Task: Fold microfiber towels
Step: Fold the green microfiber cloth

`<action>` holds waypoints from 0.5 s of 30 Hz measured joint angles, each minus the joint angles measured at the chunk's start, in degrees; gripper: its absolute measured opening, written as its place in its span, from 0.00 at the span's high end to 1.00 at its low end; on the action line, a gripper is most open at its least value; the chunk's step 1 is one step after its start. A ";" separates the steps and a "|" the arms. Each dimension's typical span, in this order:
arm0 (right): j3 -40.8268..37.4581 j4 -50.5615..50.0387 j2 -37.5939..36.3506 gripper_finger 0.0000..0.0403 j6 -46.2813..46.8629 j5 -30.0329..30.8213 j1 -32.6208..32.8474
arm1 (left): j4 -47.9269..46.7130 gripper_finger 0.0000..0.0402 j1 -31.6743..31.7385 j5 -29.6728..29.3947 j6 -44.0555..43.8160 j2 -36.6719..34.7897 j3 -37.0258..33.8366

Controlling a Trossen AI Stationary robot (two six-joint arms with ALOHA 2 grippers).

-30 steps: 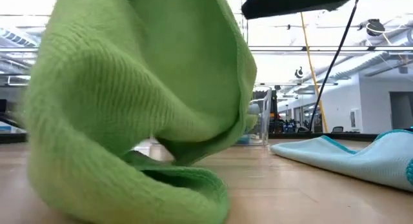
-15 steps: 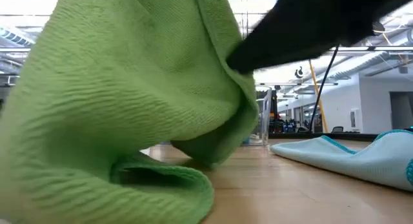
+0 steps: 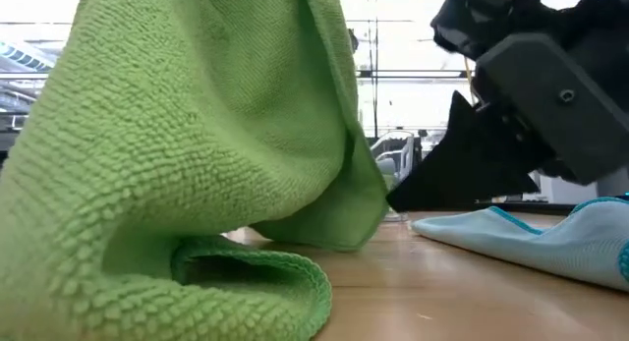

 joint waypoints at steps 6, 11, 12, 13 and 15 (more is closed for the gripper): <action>-1.97 11.49 0.00 0.59 -5.84 -5.83 0.02 | 0.00 0.99 0.00 0.02 0.01 0.00 0.00; -3.74 19.81 0.00 0.59 -6.84 -14.10 -0.11 | -0.02 0.97 0.00 0.04 -0.06 0.00 0.00; -3.87 19.98 0.00 0.59 -6.26 -14.64 -0.15 | -0.01 0.97 0.03 0.04 -0.18 0.00 0.00; -3.99 19.86 0.00 0.59 -5.66 -15.04 -0.20 | -0.02 0.97 0.04 0.04 -0.23 0.00 0.00; -4.48 19.74 0.00 0.59 -4.69 -15.22 -0.24 | -0.02 0.98 0.04 0.04 -0.22 0.00 0.00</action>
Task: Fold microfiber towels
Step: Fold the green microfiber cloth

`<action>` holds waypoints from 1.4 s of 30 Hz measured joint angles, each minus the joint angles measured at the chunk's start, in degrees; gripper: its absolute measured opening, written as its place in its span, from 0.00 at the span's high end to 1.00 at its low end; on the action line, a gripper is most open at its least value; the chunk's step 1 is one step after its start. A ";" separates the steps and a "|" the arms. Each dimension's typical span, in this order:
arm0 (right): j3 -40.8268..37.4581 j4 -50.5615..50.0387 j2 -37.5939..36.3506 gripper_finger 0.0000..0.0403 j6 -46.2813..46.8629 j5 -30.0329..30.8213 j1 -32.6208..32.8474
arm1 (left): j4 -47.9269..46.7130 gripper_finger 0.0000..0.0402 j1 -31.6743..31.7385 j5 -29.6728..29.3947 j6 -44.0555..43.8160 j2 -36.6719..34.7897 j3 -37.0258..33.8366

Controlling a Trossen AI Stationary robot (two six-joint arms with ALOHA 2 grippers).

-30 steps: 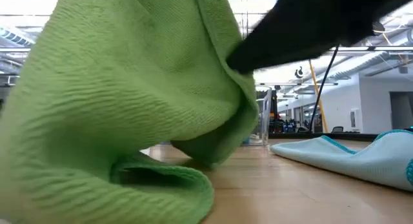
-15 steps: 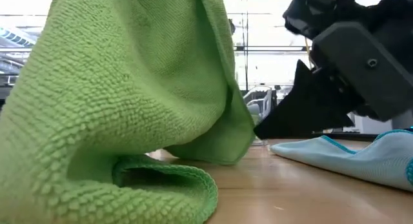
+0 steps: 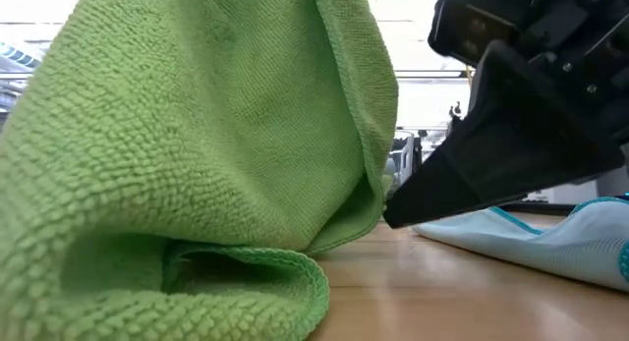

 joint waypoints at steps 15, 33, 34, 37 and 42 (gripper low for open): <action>0.87 14.63 8.86 0.50 1.60 -0.66 -1.40 | 0.00 0.98 0.82 -0.08 -0.46 0.00 -0.02; 0.69 8.57 7.45 0.68 2.36 3.06 -2.19 | -0.18 0.99 -0.21 -0.08 0.27 0.00 -0.02; 0.69 6.19 6.56 0.72 2.29 3.02 -2.14 | -0.13 0.99 -0.36 -0.08 0.47 0.00 -0.02; 0.61 -1.08 3.91 0.84 2.03 3.00 -2.01 | -0.13 0.98 -0.45 -0.08 0.48 0.00 -0.02; 0.48 -7.57 1.14 0.99 1.26 2.73 -1.95 | -0.11 0.98 -0.42 -0.10 0.48 0.00 -0.02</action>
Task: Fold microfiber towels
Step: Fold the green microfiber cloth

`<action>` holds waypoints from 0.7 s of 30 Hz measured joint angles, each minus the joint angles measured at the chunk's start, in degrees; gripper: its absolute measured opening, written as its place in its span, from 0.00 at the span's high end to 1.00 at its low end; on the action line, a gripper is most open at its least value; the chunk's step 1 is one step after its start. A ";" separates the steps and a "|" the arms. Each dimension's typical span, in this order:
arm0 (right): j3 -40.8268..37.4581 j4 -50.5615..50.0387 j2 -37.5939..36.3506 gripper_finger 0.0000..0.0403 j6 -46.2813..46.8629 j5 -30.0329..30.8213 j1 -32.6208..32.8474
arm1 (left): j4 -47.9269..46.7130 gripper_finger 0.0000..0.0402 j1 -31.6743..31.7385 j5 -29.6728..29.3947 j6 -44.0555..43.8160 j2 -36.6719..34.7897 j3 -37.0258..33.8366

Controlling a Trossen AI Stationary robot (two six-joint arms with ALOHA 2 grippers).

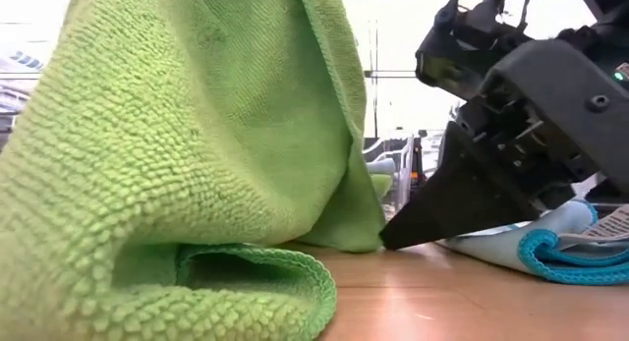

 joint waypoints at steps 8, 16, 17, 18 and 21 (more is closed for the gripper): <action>-0.07 -1.12 -1.09 0.96 -1.80 -1.56 0.55 | -0.27 0.96 0.00 0.00 0.00 0.00 0.00; -0.03 -0.20 -0.97 0.84 0.45 -2.87 0.64 | -0.39 0.98 0.15 -0.01 -0.28 0.00 0.00; 0.00 -0.09 -0.86 0.81 1.01 -2.85 0.68 | -0.39 0.97 0.15 -0.01 -0.35 0.00 0.00; 0.03 0.28 -0.67 0.78 1.56 -2.84 0.74 | -0.39 0.97 0.15 -0.01 -0.39 0.00 0.00; 0.04 3.16 0.37 0.67 1.78 -2.96 0.82 | -0.39 0.98 0.15 0.00 -0.41 0.00 0.00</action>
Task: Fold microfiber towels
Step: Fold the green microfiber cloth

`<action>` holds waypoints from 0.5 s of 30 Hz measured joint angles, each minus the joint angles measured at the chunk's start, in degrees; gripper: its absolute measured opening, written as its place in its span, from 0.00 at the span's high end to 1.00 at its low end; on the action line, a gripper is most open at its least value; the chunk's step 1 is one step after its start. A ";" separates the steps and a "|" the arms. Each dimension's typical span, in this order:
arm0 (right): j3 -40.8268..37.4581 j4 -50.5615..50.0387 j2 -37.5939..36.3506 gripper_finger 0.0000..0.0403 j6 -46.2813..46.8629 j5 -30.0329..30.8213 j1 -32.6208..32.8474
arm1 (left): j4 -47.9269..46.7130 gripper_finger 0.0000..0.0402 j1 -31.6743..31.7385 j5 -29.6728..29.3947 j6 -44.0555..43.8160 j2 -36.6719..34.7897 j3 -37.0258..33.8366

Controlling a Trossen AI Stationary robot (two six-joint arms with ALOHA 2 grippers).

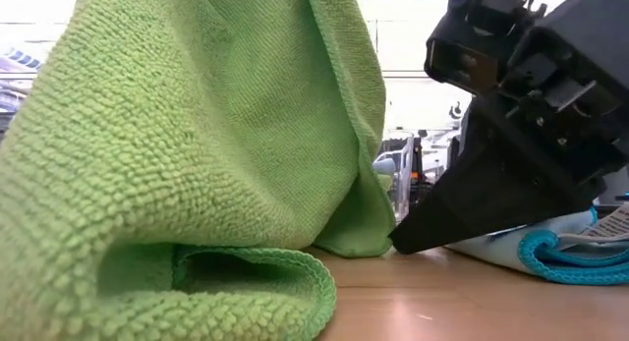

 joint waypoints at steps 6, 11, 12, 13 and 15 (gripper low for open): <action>0.01 6.26 1.69 0.50 -0.35 -0.66 -0.32 | 0.01 0.98 0.00 0.02 -0.02 0.00 0.00; 0.13 5.62 1.77 0.47 2.00 0.91 -1.12 | 0.02 0.99 0.00 0.42 -0.04 0.00 0.00; 0.13 5.56 1.79 0.47 2.02 1.01 -1.25 | 0.01 0.99 0.00 0.46 -0.09 0.00 0.00; 0.13 5.50 1.82 0.48 2.02 1.11 -1.29 | 0.01 0.98 0.01 0.46 -0.16 0.00 0.00; 0.13 5.17 1.86 0.49 2.11 1.78 -1.29 | 0.02 0.98 0.07 0.46 -0.26 0.00 0.00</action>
